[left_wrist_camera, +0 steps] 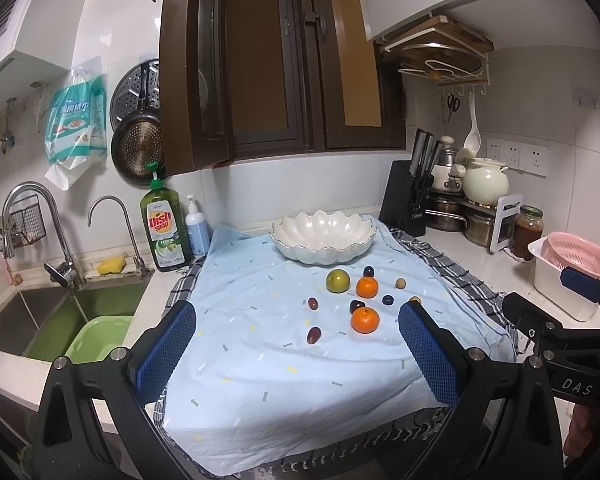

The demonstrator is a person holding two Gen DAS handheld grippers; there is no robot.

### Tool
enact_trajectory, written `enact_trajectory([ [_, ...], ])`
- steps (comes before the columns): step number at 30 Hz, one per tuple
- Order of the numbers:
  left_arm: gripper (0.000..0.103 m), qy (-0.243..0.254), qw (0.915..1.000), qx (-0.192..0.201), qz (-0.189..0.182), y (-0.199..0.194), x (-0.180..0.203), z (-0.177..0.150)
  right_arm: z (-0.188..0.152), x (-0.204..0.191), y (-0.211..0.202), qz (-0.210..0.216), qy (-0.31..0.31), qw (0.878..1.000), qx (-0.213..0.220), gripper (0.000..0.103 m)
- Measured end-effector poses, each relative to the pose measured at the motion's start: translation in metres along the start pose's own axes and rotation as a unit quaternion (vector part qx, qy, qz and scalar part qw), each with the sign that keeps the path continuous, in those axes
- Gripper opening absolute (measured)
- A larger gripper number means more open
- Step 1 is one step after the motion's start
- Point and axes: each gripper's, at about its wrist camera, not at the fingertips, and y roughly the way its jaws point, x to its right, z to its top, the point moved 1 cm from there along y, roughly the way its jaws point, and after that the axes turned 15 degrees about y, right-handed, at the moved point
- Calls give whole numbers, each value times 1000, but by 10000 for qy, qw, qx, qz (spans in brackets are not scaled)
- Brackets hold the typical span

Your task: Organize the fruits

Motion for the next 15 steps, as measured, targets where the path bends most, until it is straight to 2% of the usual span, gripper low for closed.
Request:
enact_trajectory([
  [15,103,63,9999,45,-146,6,1,0,2,2,1,-47,9,10000,-7,102],
])
